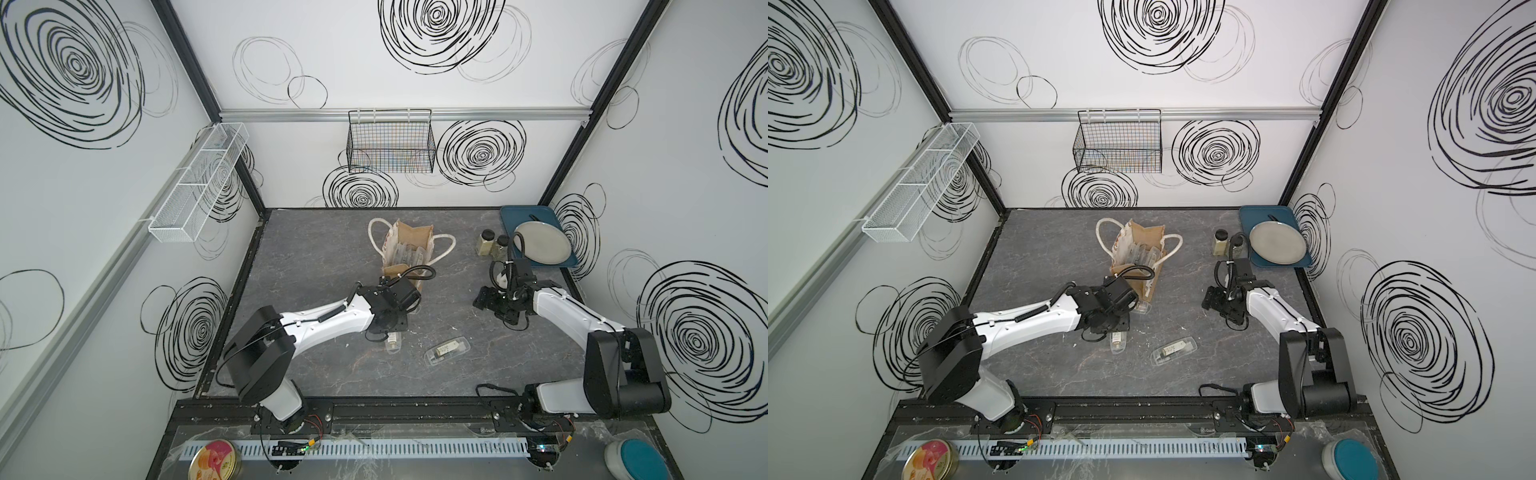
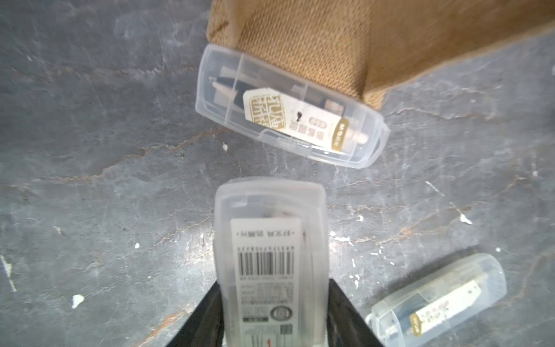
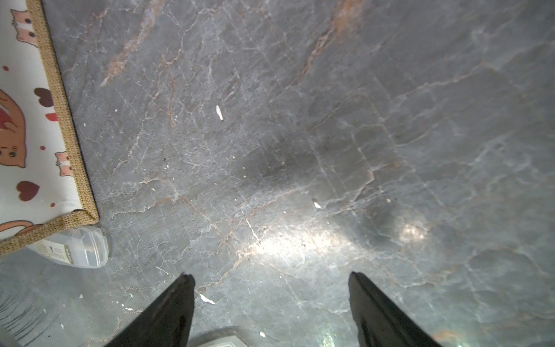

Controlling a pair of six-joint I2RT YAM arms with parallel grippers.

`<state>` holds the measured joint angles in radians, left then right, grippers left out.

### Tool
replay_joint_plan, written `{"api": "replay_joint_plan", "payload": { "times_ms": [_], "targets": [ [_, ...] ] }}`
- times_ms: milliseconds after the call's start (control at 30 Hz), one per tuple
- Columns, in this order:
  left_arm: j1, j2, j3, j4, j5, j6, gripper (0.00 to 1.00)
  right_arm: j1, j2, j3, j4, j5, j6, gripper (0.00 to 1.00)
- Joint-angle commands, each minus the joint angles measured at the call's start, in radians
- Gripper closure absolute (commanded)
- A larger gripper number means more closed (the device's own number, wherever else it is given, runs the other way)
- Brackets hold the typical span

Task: Put the compass set into the canvas bag
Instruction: Pick up the compass set at the center of the board, then place the compass set in the canvas bag.

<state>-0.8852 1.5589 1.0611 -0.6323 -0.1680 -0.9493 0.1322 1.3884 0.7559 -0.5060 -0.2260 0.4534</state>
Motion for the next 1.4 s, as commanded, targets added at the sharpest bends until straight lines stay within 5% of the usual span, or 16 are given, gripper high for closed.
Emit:
{"api": "replay_joint_plan", "payload": {
  "times_ms": [0, 533, 900, 1367],
  "targets": [
    [-0.024, -0.08, 0.002, -0.036, -0.102, 0.056, 0.49, -0.001, -0.033, 0.031, -0.055, 0.027, 0.03, 0.16],
    [0.041, -0.169, 0.389, -0.184, -0.248, 0.409, 0.48, 0.143, -0.086, 0.049, -0.089, 0.137, 0.169, 0.16],
    [0.113, -0.015, 0.681, -0.127, -0.201, 0.591, 0.47, 0.146, -0.004, 0.092, -0.071, 0.112, 0.129, 0.16],
    [0.207, 0.415, 0.912, 0.079, -0.034, 0.72, 0.48, 0.158, 0.033, 0.083, -0.046, 0.104, 0.126, 0.16]
  ]
}}
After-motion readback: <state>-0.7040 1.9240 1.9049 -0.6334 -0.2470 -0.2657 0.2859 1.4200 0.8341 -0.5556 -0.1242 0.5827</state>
